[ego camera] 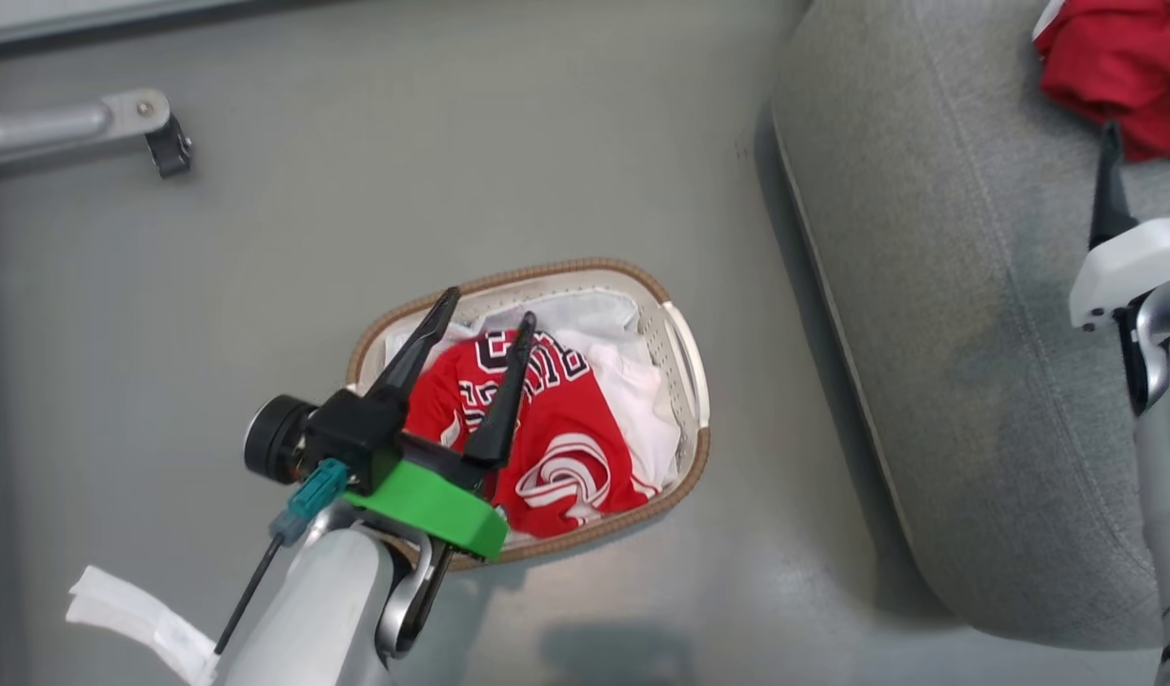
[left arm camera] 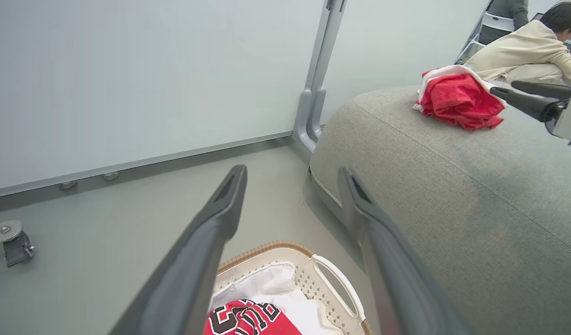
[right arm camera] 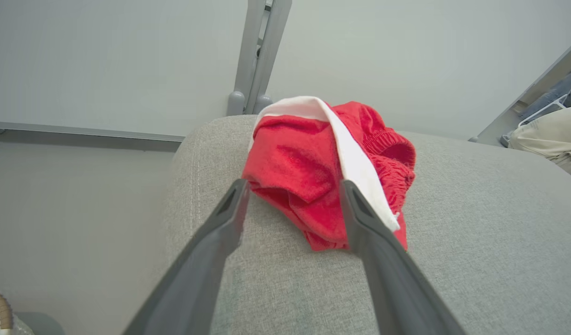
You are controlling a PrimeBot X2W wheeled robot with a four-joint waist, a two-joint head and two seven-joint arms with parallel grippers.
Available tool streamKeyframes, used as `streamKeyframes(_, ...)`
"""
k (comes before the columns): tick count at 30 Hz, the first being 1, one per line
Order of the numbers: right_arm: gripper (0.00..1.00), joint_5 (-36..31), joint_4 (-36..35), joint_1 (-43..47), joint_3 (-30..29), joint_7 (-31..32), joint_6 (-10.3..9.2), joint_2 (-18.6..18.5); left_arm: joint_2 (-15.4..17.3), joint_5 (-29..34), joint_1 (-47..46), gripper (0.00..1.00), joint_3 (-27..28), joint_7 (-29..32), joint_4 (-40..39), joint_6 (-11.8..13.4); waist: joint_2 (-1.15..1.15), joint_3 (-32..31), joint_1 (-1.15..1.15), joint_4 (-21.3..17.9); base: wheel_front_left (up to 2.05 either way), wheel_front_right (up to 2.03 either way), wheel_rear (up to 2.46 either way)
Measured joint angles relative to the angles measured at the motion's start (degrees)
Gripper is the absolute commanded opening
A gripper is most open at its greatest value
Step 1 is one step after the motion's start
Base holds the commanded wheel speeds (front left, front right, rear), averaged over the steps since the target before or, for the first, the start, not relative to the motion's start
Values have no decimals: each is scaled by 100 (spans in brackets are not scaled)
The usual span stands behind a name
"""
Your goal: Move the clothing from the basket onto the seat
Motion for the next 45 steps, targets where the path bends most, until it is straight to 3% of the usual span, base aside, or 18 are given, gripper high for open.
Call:
streamKeyframes(9,100,567,-993,967,660,-3,0,236,-257,16,687,100,789,0,-38,0,0,-755,0,132,0,0,0)
streamKeyframes(21,100,1070,-1826,2342,1480,-3,0,883,-460,0,1827,100,2080,0,-146,41,0,-1572,0,595,0,0,0)
streamKeyframes(32,100,1796,-2162,3357,2086,-3,0,1025,-486,-86,2314,100,2384,0,-255,111,0,-2103,-1,926,0,0,0)
streamKeyframes(45,100,1994,-2251,3488,2121,-3,0,1024,-490,-134,2513,100,2259,0,-188,141,0,-2227,-1,876,0,0,0)
